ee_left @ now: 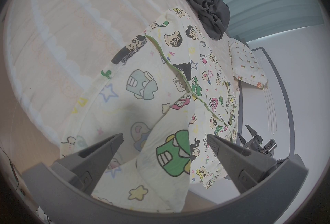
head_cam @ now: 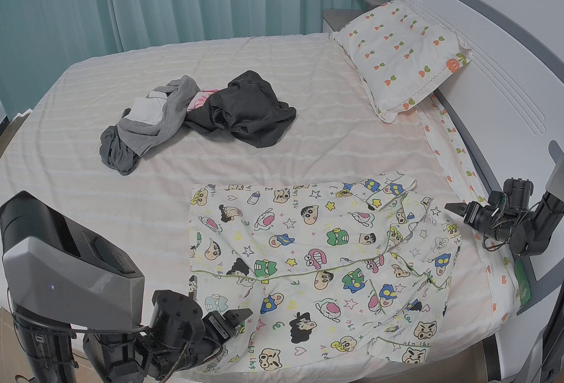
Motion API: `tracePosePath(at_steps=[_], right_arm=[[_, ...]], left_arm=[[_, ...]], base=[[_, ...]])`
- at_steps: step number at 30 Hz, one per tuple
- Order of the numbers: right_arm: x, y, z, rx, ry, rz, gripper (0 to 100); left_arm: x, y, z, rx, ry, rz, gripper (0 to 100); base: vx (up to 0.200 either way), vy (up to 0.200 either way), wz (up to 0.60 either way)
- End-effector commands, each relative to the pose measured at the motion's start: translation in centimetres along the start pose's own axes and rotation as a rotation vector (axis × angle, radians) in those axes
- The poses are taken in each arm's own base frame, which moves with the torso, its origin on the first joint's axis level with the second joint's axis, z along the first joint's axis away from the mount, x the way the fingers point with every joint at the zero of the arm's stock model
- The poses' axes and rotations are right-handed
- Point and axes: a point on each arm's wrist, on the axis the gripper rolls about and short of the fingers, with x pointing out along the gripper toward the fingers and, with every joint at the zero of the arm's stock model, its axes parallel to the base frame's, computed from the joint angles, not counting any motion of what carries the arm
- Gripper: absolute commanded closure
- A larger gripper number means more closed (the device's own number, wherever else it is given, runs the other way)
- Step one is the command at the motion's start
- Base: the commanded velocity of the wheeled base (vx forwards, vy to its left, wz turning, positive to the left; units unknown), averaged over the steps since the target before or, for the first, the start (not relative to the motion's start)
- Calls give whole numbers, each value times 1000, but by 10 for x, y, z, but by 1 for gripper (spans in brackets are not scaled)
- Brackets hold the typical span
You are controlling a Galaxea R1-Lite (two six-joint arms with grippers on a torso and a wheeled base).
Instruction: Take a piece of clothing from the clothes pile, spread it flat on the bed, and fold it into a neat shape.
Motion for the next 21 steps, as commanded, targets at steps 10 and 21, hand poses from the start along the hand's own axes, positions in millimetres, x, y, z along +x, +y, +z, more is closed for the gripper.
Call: tracePosePath(at_steps=[10, 21], right_arm=[[1, 2, -1, -4, 5, 5, 0], [1, 3, -4, -2, 15, 4, 0]], left_arm=[[-6, 18, 2, -47, -56, 184, 0], [-3, 13, 25, -104, -174, 172, 0]], base=[[0, 0, 0], [0, 0, 0]])
